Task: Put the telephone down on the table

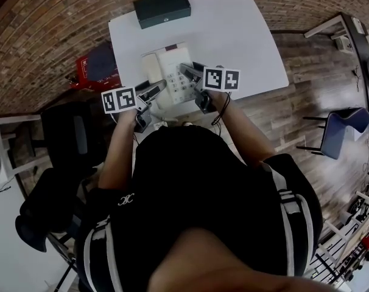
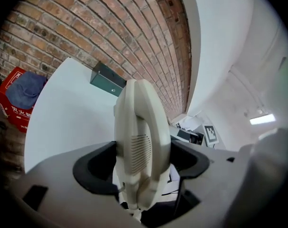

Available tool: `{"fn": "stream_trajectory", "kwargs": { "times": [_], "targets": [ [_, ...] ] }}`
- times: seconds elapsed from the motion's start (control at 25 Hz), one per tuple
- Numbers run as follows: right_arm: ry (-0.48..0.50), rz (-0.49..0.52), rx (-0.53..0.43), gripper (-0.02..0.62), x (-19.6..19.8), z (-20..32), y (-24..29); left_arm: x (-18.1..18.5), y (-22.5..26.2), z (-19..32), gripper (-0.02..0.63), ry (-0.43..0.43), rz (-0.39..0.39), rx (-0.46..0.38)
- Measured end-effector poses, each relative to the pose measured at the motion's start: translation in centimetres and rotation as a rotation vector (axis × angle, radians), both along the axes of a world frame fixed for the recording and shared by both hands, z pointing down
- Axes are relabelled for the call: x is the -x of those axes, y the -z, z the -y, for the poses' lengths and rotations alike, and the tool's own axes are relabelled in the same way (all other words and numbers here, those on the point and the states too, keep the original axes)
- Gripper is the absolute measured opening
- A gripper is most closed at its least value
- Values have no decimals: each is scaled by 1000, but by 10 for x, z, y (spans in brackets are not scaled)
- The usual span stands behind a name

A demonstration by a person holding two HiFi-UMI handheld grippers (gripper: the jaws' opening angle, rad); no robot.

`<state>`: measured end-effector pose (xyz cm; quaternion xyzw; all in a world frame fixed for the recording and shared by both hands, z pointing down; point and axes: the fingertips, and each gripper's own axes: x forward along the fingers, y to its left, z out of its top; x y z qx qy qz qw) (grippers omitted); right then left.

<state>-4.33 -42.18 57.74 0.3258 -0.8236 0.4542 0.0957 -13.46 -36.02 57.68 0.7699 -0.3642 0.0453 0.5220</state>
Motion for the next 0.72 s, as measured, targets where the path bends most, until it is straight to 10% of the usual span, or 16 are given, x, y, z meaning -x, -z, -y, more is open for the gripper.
{"fn": "stream_trajectory", "kwargs": {
  "times": [0.72],
  "targets": [
    [-25, -70, 179, 206, -5, 20, -81, -1, -76, 26, 356, -25, -46, 144]
  ]
}}
